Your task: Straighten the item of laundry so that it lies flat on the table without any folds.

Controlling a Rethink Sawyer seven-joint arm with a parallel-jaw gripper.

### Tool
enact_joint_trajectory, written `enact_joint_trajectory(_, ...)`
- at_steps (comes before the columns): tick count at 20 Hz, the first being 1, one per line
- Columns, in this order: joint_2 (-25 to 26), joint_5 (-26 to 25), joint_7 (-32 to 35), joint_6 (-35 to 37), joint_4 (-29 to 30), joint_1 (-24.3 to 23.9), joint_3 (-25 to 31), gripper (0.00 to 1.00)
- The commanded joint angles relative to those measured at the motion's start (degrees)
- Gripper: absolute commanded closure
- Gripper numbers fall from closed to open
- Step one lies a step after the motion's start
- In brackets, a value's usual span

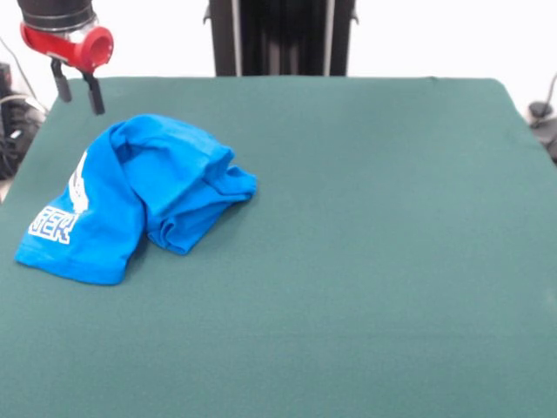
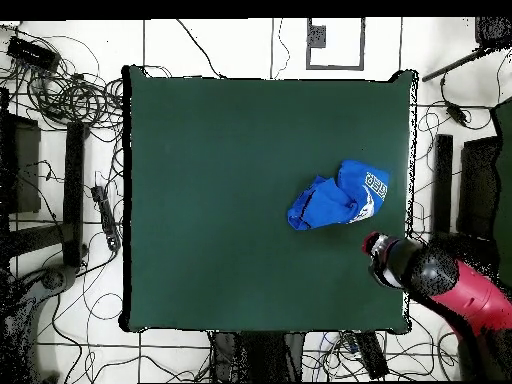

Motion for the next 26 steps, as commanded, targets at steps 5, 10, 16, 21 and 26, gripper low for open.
enact_joint_trajectory(5, 1.77, -0.24, 0.47, 4.98, -0.31, 3.61, 5.78, 0.0)
enact_joint_trajectory(10, 2.97, 0.49, 2.17, 3.68, -0.93, 5.13, 6.04, 0.0)
enact_joint_trajectory(16, 3.92, 1.48, 3.47, 3.68, -1.84, 6.85, 6.23, 0.0)
enact_joint_trajectory(21, 4.79, 2.36, 4.38, 2.75, -2.12, 7.92, 6.61, 0.0)
enact_joint_trajectory(26, 5.78, 3.12, 5.47, 1.67, -2.55, 9.11, 6.71, 0.0)
